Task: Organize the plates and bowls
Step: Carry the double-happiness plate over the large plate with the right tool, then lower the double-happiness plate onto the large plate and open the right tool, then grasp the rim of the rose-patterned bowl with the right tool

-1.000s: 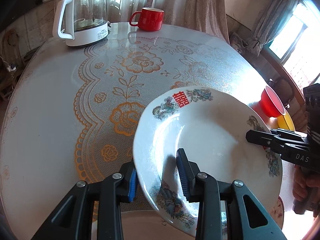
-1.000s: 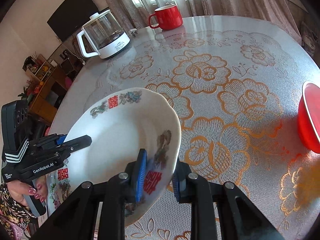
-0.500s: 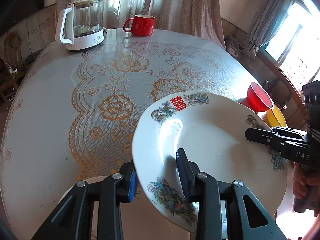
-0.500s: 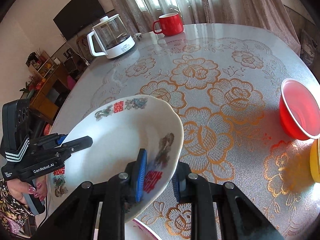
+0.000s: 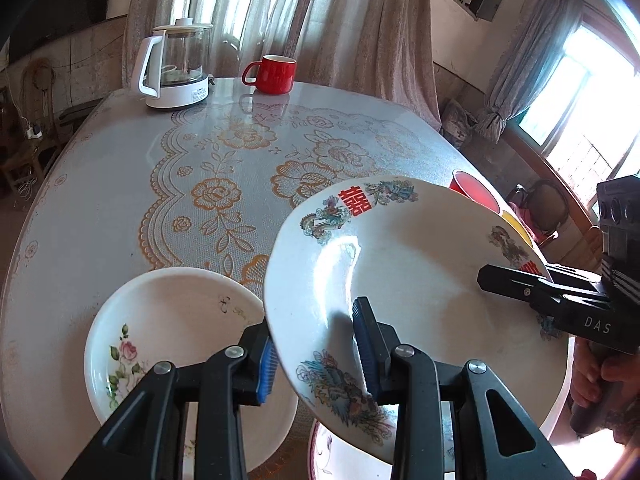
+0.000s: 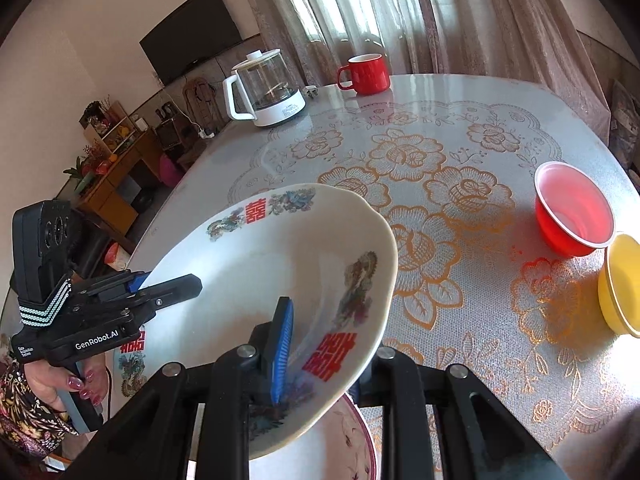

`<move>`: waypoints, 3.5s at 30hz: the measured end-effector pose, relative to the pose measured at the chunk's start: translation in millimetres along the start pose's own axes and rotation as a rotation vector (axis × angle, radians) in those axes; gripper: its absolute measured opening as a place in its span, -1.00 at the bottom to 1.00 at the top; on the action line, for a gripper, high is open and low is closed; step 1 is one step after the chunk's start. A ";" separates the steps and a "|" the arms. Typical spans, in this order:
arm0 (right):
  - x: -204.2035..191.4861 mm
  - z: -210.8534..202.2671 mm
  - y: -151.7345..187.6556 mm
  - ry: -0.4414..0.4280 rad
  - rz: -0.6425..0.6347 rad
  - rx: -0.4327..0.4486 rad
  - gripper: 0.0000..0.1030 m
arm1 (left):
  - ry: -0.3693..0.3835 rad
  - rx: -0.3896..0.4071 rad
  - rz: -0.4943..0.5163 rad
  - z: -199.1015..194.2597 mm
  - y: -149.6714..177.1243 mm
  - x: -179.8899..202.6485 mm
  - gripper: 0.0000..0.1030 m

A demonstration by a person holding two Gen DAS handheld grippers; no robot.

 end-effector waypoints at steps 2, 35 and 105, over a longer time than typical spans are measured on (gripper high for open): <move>-3.5 -7.9 7.9 -0.006 -0.013 0.006 -0.59 | 0.005 0.009 -0.006 -6.8 10.1 3.5 -0.32; 10.7 4.4 101.8 -0.093 0.017 -0.230 -0.54 | -0.126 -0.046 -0.043 -6.6 115.2 36.8 -0.32; -105.5 109.5 -35.1 -0.049 -0.130 -0.277 0.02 | -0.397 -0.082 -0.422 -26.5 70.5 -128.7 0.76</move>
Point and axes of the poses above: each gripper's, at about its wrist camera, not at the fingertips, and z roughly the way its jaws point, x to its right, y to its underside, the point moved 1 cm from there along z, roughly the way its jaws point, and after that the axes turned 5 degrees about -x, right-handed, at the moved point
